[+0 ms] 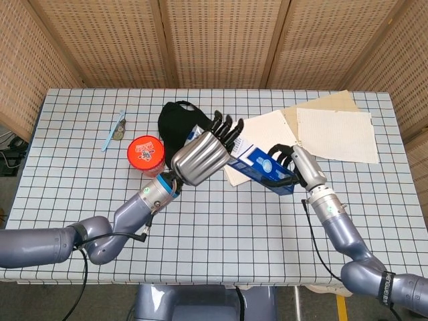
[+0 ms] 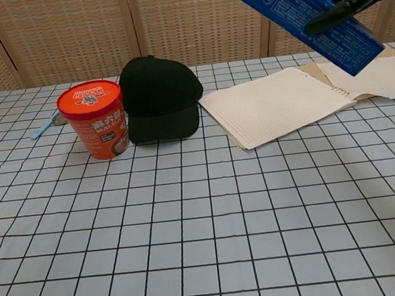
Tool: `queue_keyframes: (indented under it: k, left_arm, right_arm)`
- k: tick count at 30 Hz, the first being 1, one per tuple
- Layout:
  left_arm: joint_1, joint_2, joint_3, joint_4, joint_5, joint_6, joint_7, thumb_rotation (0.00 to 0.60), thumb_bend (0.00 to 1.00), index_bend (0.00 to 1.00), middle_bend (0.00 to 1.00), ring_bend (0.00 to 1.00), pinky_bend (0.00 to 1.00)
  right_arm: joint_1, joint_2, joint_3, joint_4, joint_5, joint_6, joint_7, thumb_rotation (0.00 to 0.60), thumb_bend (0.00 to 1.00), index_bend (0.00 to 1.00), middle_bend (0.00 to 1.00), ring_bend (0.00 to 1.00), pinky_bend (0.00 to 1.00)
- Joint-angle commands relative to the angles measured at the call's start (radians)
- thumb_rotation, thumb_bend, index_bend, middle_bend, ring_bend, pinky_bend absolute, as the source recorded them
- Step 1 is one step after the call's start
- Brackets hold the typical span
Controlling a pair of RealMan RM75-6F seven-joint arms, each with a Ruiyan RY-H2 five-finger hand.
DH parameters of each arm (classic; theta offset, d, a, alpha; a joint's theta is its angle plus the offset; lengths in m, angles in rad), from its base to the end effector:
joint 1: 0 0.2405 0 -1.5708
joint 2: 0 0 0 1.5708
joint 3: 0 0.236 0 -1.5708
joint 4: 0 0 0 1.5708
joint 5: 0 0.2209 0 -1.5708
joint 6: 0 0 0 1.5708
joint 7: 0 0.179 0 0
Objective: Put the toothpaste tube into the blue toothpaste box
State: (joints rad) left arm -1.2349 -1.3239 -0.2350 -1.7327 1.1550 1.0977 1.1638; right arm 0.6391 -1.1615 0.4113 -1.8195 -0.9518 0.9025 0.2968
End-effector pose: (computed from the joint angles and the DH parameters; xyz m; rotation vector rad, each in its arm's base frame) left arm 0.1001 0.3615 0.0434 -1.8470 0.4262 -0.9038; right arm -0.1132 -0.3850 0.0880 1.3459 -1.6122 1.4208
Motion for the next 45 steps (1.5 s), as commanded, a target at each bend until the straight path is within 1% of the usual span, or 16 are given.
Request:
queue_keyframes:
  k: [1, 5, 11, 15, 19, 21, 22, 24, 27, 32, 36, 39, 40, 42, 45]
  left_arm:
    - [0.013, -0.016, 0.001, -0.005, 0.009, 0.019, -0.023, 0.6, 0.01, 0.12, 0.0, 0.01, 0.12]
    - [0.042, 0.001, 0.019, -0.03, 0.052, 0.039, -0.069, 0.6, 0.0, 0.11, 0.0, 0.01, 0.12]
    - [0.112, 0.024, 0.054, -0.074, 0.141, 0.101, -0.156, 0.6, 0.0, 0.11, 0.0, 0.01, 0.12]
    - [0.153, 0.037, 0.078, -0.092, 0.172, 0.131, -0.183, 0.6, 0.0, 0.12, 0.0, 0.01, 0.12]
    - [0.241, 0.06, 0.129, -0.161, 0.169, 0.181, -0.235, 0.6, 0.0, 0.15, 0.0, 0.01, 0.12]
    - [0.294, 0.072, 0.164, -0.205, 0.153, 0.196, -0.29, 0.6, 0.0, 0.15, 0.0, 0.01, 0.12]
    - [0.334, 0.084, 0.195, -0.225, 0.146, 0.209, -0.316, 0.6, 0.0, 0.15, 0.0, 0.01, 0.12]
    - [0.382, 0.1, 0.232, -0.235, 0.18, 0.237, -0.339, 0.6, 0.0, 0.15, 0.0, 0.01, 0.12]
    - [0.447, 0.113, 0.274, -0.236, 0.229, 0.279, -0.378, 0.6, 0.0, 0.14, 0.0, 0.0, 0.1]
    - [0.546, 0.122, 0.321, -0.216, 0.318, 0.352, -0.484, 0.6, 0.0, 0.14, 0.0, 0.0, 0.09]
    - [0.61, 0.118, 0.344, -0.166, 0.378, 0.4, -0.556, 0.6, 0.0, 0.14, 0.0, 0.0, 0.07]
    - [0.648, 0.116, 0.358, -0.125, 0.401, 0.417, -0.595, 0.6, 0.0, 0.14, 0.0, 0.0, 0.07]
    - [0.66, 0.116, 0.363, -0.109, 0.408, 0.42, -0.607, 0.6, 0.0, 0.14, 0.0, 0.0, 0.07]
    - [0.683, 0.116, 0.369, -0.077, 0.418, 0.426, -0.63, 0.6, 0.0, 0.14, 0.0, 0.0, 0.07]
    - [0.709, 0.114, 0.372, -0.042, 0.423, 0.433, -0.661, 0.6, 0.0, 0.14, 0.0, 0.0, 0.07]
  right_arm:
    - [-0.024, 0.004, 0.003, 0.025, -0.026, -0.001, 0.045, 0.6, 0.2, 0.67, 0.51, 0.56, 0.65]
    - [-0.035, 0.01, 0.003, 0.045, -0.031, -0.013, 0.088, 0.6, 0.2, 0.67, 0.51, 0.56, 0.65]
    - [-0.053, 0.006, -0.001, 0.063, -0.055, -0.013, 0.144, 0.6, 0.2, 0.67, 0.51, 0.56, 0.65]
    - [-0.059, 0.005, -0.018, 0.077, -0.073, -0.011, 0.136, 0.6, 0.2, 0.67, 0.51, 0.56, 0.65]
    - [-0.077, -0.006, -0.068, 0.092, -0.102, 0.025, 0.065, 0.6, 0.2, 0.67, 0.51, 0.56, 0.64]
    - [-0.089, -0.022, -0.103, 0.106, -0.112, 0.049, 0.012, 0.6, 0.2, 0.67, 0.51, 0.56, 0.64]
    - [-0.098, -0.038, -0.136, 0.122, -0.115, 0.062, -0.036, 0.6, 0.2, 0.67, 0.51, 0.56, 0.64]
    - [-0.107, -0.074, -0.17, 0.145, -0.112, 0.092, -0.107, 0.6, 0.2, 0.67, 0.51, 0.56, 0.64]
    - [-0.117, -0.122, -0.208, 0.175, -0.103, 0.122, -0.191, 0.6, 0.2, 0.67, 0.51, 0.56, 0.64]
    - [-0.125, -0.196, -0.245, 0.231, -0.088, 0.158, -0.298, 0.6, 0.2, 0.67, 0.5, 0.56, 0.64]
    - [-0.125, -0.242, -0.254, 0.273, -0.078, 0.18, -0.366, 0.6, 0.2, 0.66, 0.5, 0.56, 0.64]
    - [-0.128, -0.268, -0.26, 0.292, -0.072, 0.192, -0.401, 0.6, 0.2, 0.65, 0.49, 0.55, 0.64]
    - [-0.13, -0.275, -0.261, 0.296, -0.069, 0.195, -0.411, 0.6, 0.2, 0.63, 0.46, 0.53, 0.63]
    - [-0.132, -0.286, -0.269, 0.304, -0.062, 0.197, -0.441, 0.6, 0.2, 0.56, 0.39, 0.45, 0.55]
    - [-0.132, -0.297, -0.282, 0.316, -0.056, 0.2, -0.491, 0.6, 0.19, 0.44, 0.22, 0.23, 0.32]
